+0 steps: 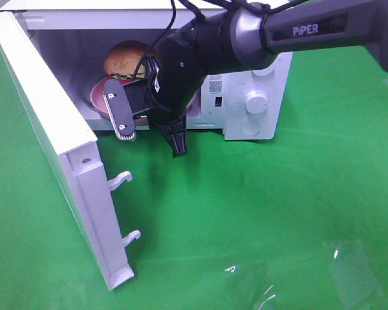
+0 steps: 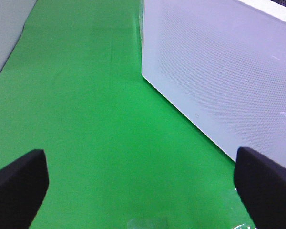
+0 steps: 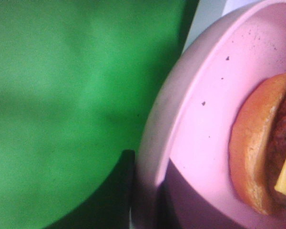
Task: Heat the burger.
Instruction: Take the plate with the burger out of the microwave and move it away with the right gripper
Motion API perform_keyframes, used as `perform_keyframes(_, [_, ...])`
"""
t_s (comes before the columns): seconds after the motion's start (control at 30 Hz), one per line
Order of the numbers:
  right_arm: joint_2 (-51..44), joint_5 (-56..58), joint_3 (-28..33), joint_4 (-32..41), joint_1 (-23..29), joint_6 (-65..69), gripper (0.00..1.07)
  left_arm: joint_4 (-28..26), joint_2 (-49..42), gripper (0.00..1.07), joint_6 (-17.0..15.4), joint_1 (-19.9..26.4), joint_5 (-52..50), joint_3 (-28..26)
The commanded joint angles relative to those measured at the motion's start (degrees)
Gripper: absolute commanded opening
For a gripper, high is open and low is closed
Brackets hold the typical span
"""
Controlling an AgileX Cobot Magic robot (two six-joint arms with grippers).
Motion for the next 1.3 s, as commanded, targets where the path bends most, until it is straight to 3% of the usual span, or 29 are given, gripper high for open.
perform_keyframes(0.03, [-2.9,-4.4,2.9,-1.6,0.2,-1.3,0.0,-0.4,-0.3,0.98,-0.1,0.2,-0.6,0.2])
perform_keyframes(0.47, [-11.9,-13.0,17.6,-1.0,0.2,-6.3,0.0,-0.4,-0.3,0.98,-0.1,0.2,-0.6,0.2])
perform_keyframes(1.3, [-28.6,-13.4,35.3,6.1,0.2,-15.1,0.0,-0.4,-0.3,0.98,-0.1,0.2,-0.6,0.2])
